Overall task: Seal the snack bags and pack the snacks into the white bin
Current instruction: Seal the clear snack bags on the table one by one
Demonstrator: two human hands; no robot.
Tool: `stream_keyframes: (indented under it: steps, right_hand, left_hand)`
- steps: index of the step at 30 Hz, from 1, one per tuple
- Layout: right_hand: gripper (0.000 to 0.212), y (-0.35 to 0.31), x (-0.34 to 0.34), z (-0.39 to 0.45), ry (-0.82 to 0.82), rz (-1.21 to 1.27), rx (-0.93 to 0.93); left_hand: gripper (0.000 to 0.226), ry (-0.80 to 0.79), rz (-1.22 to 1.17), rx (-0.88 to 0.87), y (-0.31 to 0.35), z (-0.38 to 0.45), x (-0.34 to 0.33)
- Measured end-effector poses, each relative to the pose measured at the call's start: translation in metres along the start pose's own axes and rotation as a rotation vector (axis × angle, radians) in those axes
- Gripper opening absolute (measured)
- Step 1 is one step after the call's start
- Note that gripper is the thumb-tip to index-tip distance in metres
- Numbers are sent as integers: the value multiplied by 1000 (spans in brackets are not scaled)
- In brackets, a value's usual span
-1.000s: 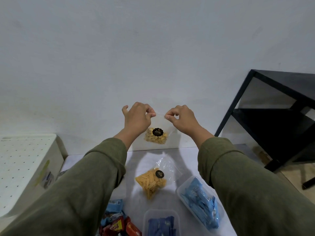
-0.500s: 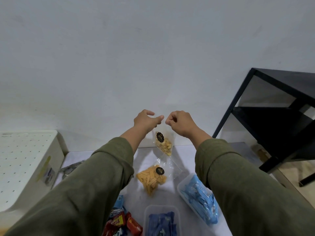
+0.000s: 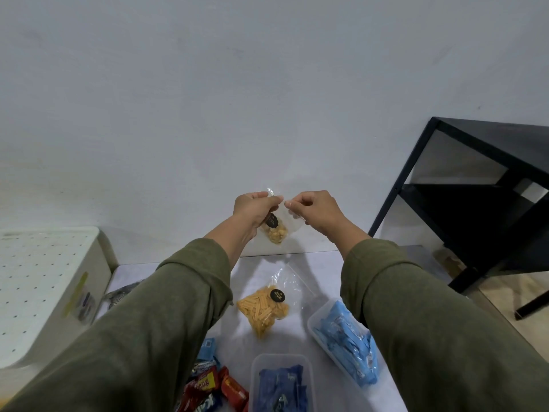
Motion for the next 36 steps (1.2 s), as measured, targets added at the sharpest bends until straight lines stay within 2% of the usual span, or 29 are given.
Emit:
stream_keyframes:
  steps: [10,15,19,22,31,34,36]
  right_hand:
    - [13,5,5,1,58,178,-136]
    - [14,5,3,5,38,169,-114]
    - [21,2,-4,4,3,122,-73]
    - [15,1,-2,5,32,99,-51]
    - [18,2,-9,7,51,87,-30]
    - [19,2,-11,5,7,4,-6]
    - [13,4,-7,5,42,-78,16]
  left_hand:
    - [33,1,157,-130,5,1,2]
    - [30,-3,156,-144,4,4,3]
    - [34,-24,146,-142,5,2,-2]
    - [38,-34,148,-143,5,2,-3]
    - [43,-53,141,-149,7,4,1]
    - [45,-49,127,-144,7,6,5]
    - [45,-74,131,-149,5,6,2]
Point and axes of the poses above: each hand's wrist, its own z-axis towards the middle knuckle, its own x-axis out of the back of the hand, y = z × x, the point moved 7 cm from there along z, towards the middle knuckle, and after that the axes turned 10 degrees about y, right-handed, at the moved point
